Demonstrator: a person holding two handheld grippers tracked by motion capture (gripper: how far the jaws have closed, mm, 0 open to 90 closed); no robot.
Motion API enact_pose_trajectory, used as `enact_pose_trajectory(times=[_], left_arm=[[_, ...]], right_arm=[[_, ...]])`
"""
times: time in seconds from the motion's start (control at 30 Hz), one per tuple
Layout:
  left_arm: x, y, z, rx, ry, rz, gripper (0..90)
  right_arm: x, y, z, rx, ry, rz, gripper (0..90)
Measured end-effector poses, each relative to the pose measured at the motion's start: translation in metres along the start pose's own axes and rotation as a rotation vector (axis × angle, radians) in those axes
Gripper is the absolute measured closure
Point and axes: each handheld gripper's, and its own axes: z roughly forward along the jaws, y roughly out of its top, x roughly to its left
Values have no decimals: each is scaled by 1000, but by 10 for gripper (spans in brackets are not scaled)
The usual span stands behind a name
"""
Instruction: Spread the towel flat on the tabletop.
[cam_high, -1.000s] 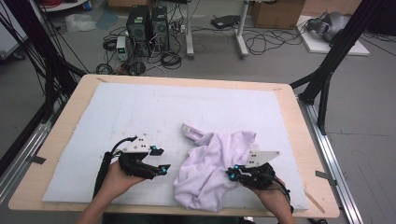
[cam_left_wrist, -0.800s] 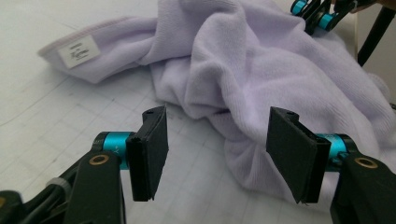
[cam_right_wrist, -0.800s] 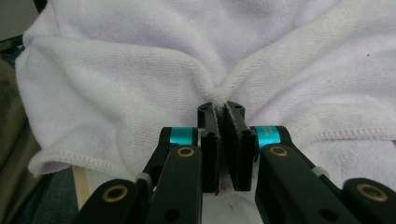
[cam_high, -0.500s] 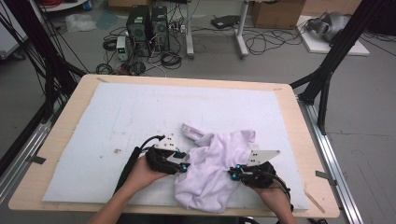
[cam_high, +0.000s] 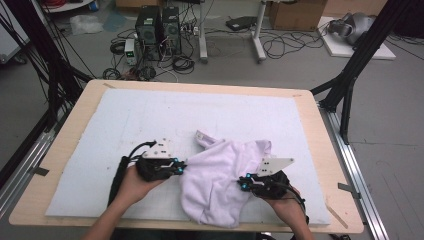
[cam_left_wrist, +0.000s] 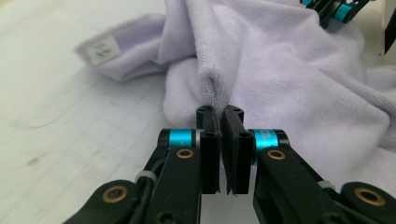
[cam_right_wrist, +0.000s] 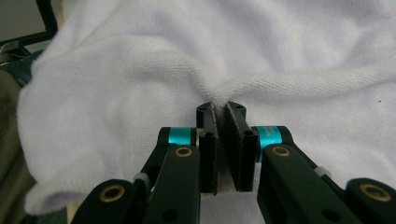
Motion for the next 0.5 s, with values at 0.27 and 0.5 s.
enact_pose_trajectory(times=[0.27,0.5], left_arm=[[-16,-21,-66,40,90,28,856],[-26,-48,-63,71,41,13,796]], right_arm=[[21,27,15,-39,91,-65,843],[37,22,29,43,144,-97,837]])
